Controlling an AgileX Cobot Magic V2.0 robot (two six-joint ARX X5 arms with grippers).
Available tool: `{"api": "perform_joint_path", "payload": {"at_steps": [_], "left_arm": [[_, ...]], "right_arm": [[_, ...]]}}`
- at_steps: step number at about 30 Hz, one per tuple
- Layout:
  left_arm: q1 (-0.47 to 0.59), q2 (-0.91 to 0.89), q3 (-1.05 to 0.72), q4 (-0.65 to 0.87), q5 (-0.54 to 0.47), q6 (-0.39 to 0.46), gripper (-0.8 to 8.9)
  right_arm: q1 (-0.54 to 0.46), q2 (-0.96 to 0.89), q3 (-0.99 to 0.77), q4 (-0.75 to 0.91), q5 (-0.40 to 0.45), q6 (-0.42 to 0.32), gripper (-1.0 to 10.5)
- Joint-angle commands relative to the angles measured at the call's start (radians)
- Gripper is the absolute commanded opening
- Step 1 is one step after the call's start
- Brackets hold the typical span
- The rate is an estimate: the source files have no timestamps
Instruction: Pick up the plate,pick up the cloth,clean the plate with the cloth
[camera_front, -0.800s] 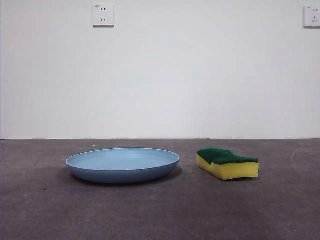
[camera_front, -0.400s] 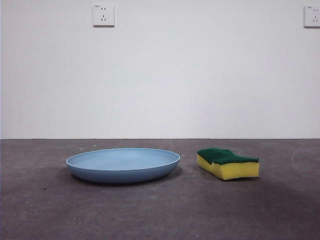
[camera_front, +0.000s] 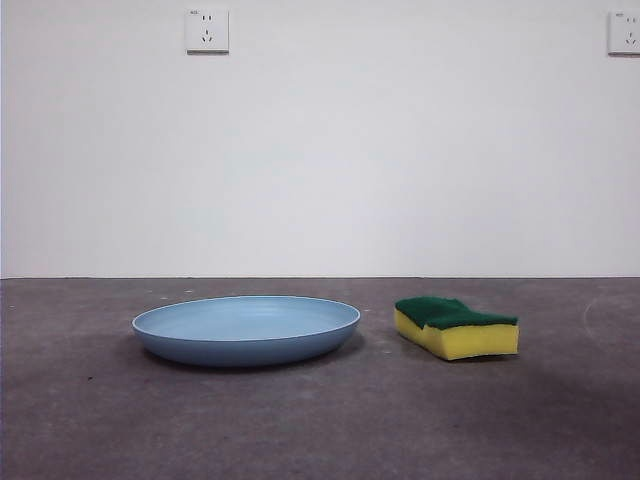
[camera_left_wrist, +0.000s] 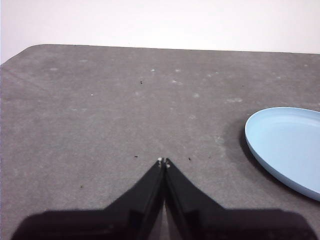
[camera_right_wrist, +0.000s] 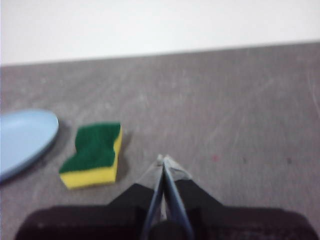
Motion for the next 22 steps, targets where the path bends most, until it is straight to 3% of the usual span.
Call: {"api": "perform_joint_path", "payload": {"at_steps": [1, 5, 22], "left_arm": [[0.003, -0.003, -0.013, 0.001, 0.005, -0.004, 0.00], [0.003, -0.003, -0.013, 0.001, 0.005, -0.004, 0.00], [0.003, -0.003, -0.013, 0.001, 0.005, -0.004, 0.00]], "right_arm": [[0.001, -0.003, -0.012, -0.010, -0.002, 0.014, 0.0], [0.001, -0.003, -0.011, -0.009, -0.001, 0.103, 0.0], [0.001, -0.003, -0.011, -0.009, 0.005, 0.100, 0.0]]}}
